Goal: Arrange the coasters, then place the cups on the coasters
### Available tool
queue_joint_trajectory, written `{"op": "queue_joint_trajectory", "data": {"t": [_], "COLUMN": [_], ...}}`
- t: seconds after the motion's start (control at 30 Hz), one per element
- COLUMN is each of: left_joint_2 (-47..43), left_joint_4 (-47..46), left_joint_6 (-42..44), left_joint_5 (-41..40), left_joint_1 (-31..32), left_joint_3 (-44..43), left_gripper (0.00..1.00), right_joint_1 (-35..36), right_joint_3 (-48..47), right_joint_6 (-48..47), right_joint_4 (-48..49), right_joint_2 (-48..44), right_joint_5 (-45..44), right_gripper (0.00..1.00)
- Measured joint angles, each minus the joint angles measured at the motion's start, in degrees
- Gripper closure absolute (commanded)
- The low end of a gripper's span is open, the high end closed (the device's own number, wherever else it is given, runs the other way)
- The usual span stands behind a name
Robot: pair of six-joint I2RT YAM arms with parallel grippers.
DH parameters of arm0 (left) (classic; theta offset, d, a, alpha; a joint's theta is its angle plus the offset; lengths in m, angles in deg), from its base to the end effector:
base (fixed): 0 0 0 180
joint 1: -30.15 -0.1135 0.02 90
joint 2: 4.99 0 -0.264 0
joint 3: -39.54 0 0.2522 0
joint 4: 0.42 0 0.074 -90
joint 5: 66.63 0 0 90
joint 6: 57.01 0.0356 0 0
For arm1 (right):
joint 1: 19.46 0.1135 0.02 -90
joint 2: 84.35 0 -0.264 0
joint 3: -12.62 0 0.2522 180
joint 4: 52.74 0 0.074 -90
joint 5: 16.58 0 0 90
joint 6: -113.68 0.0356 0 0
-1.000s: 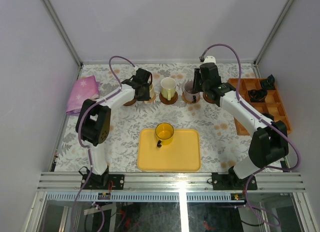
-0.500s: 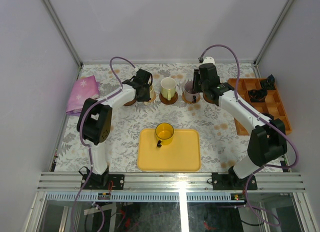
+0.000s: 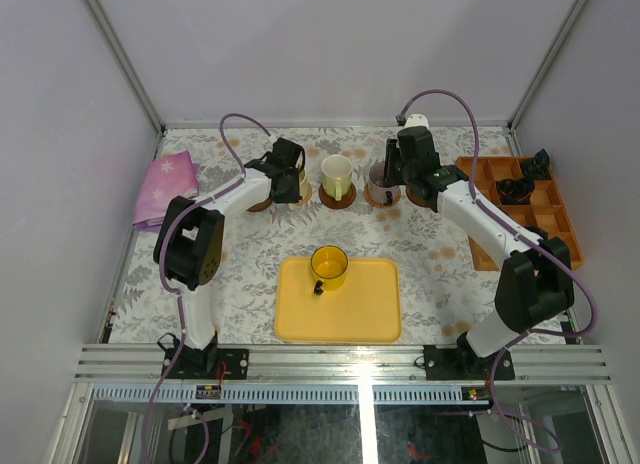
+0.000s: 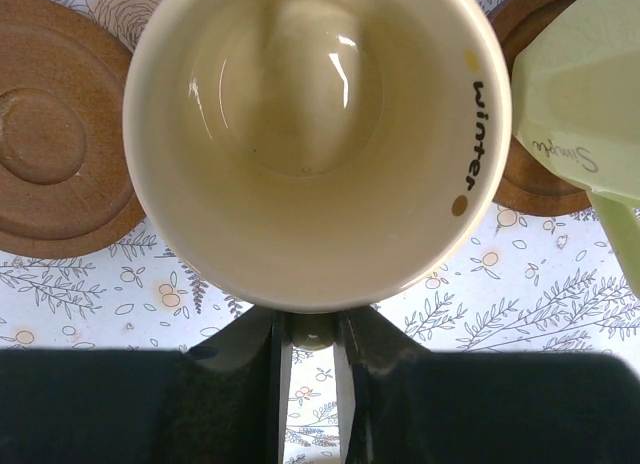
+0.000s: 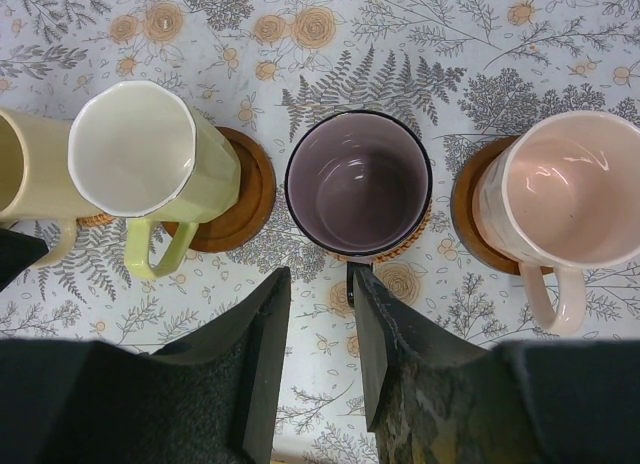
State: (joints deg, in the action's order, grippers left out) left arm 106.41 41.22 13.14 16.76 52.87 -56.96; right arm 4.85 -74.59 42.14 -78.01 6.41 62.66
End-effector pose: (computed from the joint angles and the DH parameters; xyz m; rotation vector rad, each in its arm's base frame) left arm 0.3893 -0.1586 0.2032 0.0196 2.5537 -0.1412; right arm 0.3406 0.1465 0.3093 0.0095 2.0748 0.2649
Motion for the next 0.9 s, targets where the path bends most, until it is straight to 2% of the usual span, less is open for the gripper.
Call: {"op": "queue_joint_trajectory", "data": {"t": [0.13, 0.33, 0.43, 0.9], "left_joint_2": [0.0, -0.4, -1.0, -8.3], "left_joint_4": [-0.2, -0.4, -0.4, -0.4], "left_joint_6": [0.0, -0.1, -0.2, -0.9], "left_joint_5": [-0.2, -0.5, -0.9, -1.8], "left_joint_1": [0.0, 0.0, 0.0, 0.0], "left_joint_3": [0.0, 0.0, 0.0, 4.6], "left_gripper": [0.73, 0.42, 0.30, 0.27], "right_joint_1": [0.0, 0.0, 0.0, 0.0], "right_joint_3": [0.0, 0.0, 0.0, 1.0], "right_joint_6": [0.1, 0.2, 0.2, 0.5], "right_joint_4": [0.0, 0.0, 0.0, 0.0], "right_joint_2": [0.0, 0.0, 0.0, 0.0], "right_joint_5": [0.4, 1.0, 1.3, 1.5], "right_gripper": [0.62, 0.62, 0.62, 0.62]}}
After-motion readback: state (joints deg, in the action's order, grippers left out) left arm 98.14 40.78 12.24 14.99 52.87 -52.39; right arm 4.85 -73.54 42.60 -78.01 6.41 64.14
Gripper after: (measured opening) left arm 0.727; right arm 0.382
